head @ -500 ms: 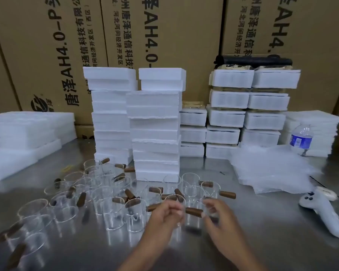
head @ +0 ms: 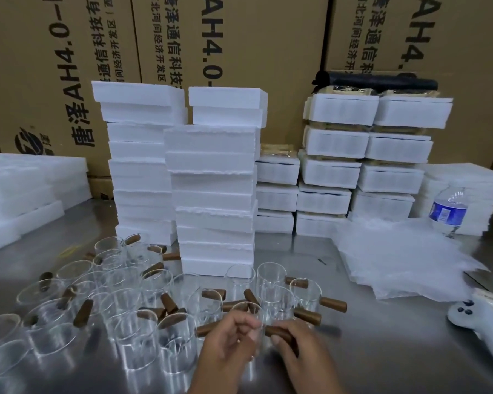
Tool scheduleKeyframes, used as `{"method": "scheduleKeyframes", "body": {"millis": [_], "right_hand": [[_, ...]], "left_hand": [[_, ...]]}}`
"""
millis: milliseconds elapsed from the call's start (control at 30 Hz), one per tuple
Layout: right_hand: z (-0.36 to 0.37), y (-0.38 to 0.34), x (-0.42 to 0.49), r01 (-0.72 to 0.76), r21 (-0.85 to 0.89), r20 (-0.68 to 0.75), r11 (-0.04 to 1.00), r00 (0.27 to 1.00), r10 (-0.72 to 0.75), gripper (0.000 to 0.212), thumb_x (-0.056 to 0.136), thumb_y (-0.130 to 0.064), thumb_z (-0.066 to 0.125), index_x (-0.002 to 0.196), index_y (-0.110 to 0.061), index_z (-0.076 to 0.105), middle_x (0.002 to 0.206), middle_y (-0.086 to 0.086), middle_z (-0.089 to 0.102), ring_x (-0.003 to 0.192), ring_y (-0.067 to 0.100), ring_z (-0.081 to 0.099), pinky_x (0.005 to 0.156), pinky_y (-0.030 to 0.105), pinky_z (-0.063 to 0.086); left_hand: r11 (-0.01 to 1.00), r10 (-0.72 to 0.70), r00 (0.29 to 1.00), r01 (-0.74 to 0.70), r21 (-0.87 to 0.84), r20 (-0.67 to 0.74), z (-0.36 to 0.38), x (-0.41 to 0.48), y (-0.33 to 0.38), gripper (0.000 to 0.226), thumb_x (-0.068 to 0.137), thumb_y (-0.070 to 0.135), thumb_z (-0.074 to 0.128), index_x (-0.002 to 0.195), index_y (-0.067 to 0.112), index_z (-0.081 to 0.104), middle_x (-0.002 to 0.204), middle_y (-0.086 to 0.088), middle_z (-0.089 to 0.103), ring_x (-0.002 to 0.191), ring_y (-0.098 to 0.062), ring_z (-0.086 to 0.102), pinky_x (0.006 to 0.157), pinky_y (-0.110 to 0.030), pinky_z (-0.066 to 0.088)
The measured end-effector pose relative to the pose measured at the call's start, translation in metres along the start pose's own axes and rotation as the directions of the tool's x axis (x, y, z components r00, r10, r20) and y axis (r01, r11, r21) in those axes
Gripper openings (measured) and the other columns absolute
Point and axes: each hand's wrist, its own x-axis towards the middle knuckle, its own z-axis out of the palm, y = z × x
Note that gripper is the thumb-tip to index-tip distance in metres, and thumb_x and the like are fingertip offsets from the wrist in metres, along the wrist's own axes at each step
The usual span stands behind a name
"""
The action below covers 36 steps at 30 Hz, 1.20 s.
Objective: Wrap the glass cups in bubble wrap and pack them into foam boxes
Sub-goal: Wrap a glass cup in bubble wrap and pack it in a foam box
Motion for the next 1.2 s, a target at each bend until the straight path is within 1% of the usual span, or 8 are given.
{"method": "scheduleKeyframes", "body": {"millis": [67, 167, 300, 400, 733, 900, 1033, 1200], "right_hand": [[-0.003, 0.001, -0.001, -0.002, 0.026, 0.02, 1.0, 1.0, 0.001, 0.018, 0.088, -0.028, 0.06, 0.095, -0.044, 0.058, 0.103, -0.024, 0.056, 0.096, -0.005, 0.051, 0.082, 0.004, 0.035], [-0.006, 0.003, -0.004, -0.01, 0.092, -0.011, 0.996, 1.0, 0.011, 0.03, 0.088, -0.02, 0.062, 0.085, -0.049, 0.052, 0.1, -0.019, 0.06, 0.094, -0.004, 0.054, 0.083, 0.008, 0.039], [-0.008, 0.002, -0.01, 0.021, 0.245, -0.16, 0.969, 0.987, 0.019, 0.033, 0.086, -0.01, 0.064, 0.082, -0.042, 0.06, 0.087, -0.017, 0.068, 0.088, -0.008, 0.059, 0.077, 0.005, 0.04], [-0.016, -0.004, -0.013, 0.039, 0.378, -0.172, 0.925, 0.985, 0.029, 0.03, 0.088, -0.007, 0.061, 0.084, -0.037, 0.065, 0.09, -0.018, 0.069, 0.077, -0.002, 0.062, 0.072, 0.011, 0.046], [-0.019, -0.006, -0.033, 0.025, 0.512, -0.118, 0.859, 0.992, 0.041, 0.03, 0.091, -0.008, 0.055, 0.088, -0.034, 0.07, 0.068, -0.005, 0.064, 0.056, 0.003, 0.055, 0.058, 0.018, 0.045], [-0.019, -0.006, -0.035, 0.055, 0.513, -0.09, 0.857, 0.996, -0.01, 0.021, 0.089, -0.02, 0.054, 0.093, -0.033, 0.07, 0.072, -0.003, 0.065, 0.057, 0.003, 0.054, 0.059, 0.018, 0.046], [-0.018, -0.008, -0.034, 0.075, 0.563, -0.099, 0.823, 0.995, -0.023, 0.024, 0.078, -0.035, 0.059, 0.098, -0.023, 0.066, 0.083, -0.003, 0.069, 0.068, 0.005, 0.059, 0.064, 0.02, 0.048], [-0.022, -0.012, -0.032, 0.128, 0.636, -0.216, 0.761, 0.976, 0.017, 0.013, 0.081, -0.016, 0.064, 0.093, -0.016, 0.068, 0.081, 0.015, 0.068, 0.073, 0.023, 0.065, 0.064, 0.019, 0.05]], "left_hand": [[0.999, 0.041, 0.997, -0.04, 0.017, -0.062, -0.001, 0.0, 0.004, 0.014, 0.08, -0.002, 0.062, 0.079, 0.011, 0.068, 0.062, 0.001, 0.06, 0.056, -0.01, 0.054, 0.051, -0.02, 0.043], [0.978, 0.117, 0.99, -0.101, 0.182, -0.083, -0.005, 0.001, 0.006, 0.022, 0.078, 0.018, 0.066, 0.088, 0.037, 0.066, 0.081, 0.013, 0.063, 0.067, -0.002, 0.057, 0.053, -0.018, 0.042], [0.938, 0.125, 0.992, -0.124, 0.324, 0.017, -0.011, 0.0, 0.005, 0.06, 0.07, 0.048, 0.076, 0.12, 0.056, 0.044, 0.122, 0.036, 0.05, 0.114, 0.017, 0.045, 0.088, -0.006, 0.036], [0.965, 0.02, 0.996, -0.041, 0.259, 0.083, -0.011, 0.002, 0.004, 0.089, 0.057, 0.063, 0.074, 0.133, 0.052, 0.03, 0.132, 0.032, 0.043, 0.123, 0.015, 0.04, 0.1, -0.012, 0.031], [0.978, -0.209, 0.937, 0.206, 0.04, 0.282, -0.01, 0.001, 0.006, 0.068, 0.074, 0.041, 0.076, 0.133, 0.031, 0.044, 0.122, 0.014, 0.063, 0.106, 0.013, 0.057, 0.075, -0.011, 0.048], [0.966, -0.242, 0.917, 0.258, -0.011, 0.317, -0.011, -0.004, 0.0, 0.066, 0.066, 0.037, 0.074, 0.127, 0.027, 0.052, 0.117, 0.007, 0.069, 0.11, -0.003, 0.061, 0.083, -0.021, 0.05], [0.943, -0.25, 0.916, 0.304, -0.136, 0.313, -0.012, -0.009, -0.002, 0.056, 0.071, 0.03, 0.071, 0.123, 0.022, 0.054, 0.118, 0.0, 0.068, 0.102, -0.008, 0.067, 0.075, -0.022, 0.054], [0.911, -0.236, 0.937, 0.306, -0.277, 0.258, -0.015, -0.004, -0.003, 0.065, 0.064, 0.029, 0.075, 0.124, 0.013, 0.055, 0.119, -0.005, 0.068, 0.107, -0.023, 0.064, 0.08, -0.029, 0.055]]}}
